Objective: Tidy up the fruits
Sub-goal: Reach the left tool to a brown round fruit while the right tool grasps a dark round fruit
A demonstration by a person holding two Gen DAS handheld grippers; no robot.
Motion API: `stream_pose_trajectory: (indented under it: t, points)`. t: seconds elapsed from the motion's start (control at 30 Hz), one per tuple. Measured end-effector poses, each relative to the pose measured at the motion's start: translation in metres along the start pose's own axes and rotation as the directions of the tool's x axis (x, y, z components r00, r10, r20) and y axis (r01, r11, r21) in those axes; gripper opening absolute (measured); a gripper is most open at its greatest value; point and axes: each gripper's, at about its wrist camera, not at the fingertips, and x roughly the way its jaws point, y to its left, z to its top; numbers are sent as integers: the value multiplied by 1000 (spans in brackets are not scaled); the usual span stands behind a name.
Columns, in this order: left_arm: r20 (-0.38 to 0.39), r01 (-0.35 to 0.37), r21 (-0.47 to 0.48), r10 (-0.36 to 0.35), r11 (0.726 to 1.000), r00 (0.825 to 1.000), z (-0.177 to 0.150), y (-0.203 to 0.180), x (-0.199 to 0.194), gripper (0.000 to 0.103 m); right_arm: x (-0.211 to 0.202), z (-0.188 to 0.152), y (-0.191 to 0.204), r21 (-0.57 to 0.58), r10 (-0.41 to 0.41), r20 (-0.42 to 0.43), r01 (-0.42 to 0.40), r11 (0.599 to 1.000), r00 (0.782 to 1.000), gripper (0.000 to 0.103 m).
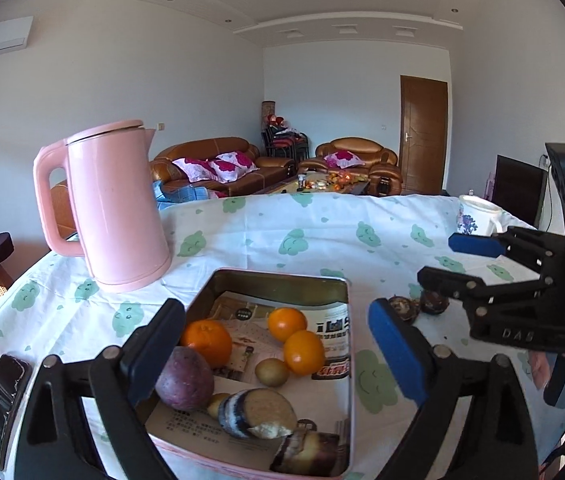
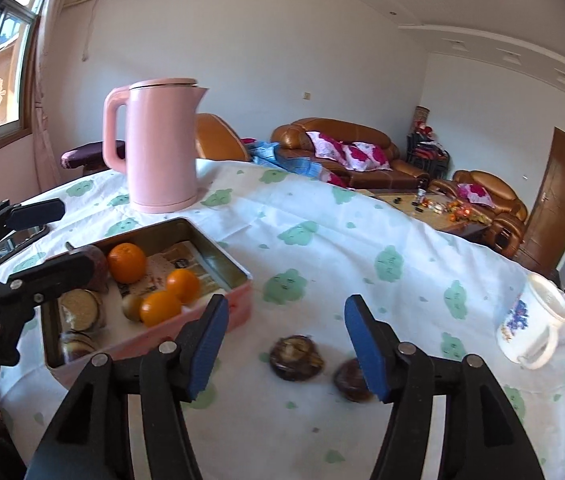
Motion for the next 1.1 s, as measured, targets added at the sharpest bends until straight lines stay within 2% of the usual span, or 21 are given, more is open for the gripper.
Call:
stream_pose_trajectory:
  t: [0.1,0.17,0.3,0.5,0.6,0.67,0.7,0.73,0.9,1.1]
  points:
    - [-9,29,32,-29,999,1000,2,-20,5,96,-3,-9,-34,49,-68,-27,69,996,997,63]
    - [-16,45,51,-44,998,999,3,-32,11,97,-1,-17,-50,89,-80,-43,83,993,996,63]
    - [-43,59,81,-56,995,998,2,-52,24,97,12,-28,-59,108,-60,-94,71,992,994,63]
    - [-59,50,109,-44,993,997,4,-68,40,97,50,-35,-58,98,-42,-223,65,993,974,63]
    - [-66,53,108,-46,993,997,6,-69,45,97,64,-38,-61,134,9,-273,29,991,962,63]
    - [-71,52,110,-45,993,996,6,-70,46,97,72,-41,-63,147,21,-295,23,989,955,59]
    - [-74,55,111,-47,992,996,5,-71,47,97,74,-42,-63,155,45,-304,3,988,952,54]
    - [-77,57,112,-48,992,996,5,-72,49,97,74,-42,-63,163,59,-303,-9,987,951,42]
    - [-116,88,115,-75,989,990,1,-77,56,96,66,-44,-61,154,42,-285,3,988,957,41]
    - [-172,146,157,-119,977,978,2,-103,68,86,45,-49,-82,183,-42,-246,89,979,968,41]
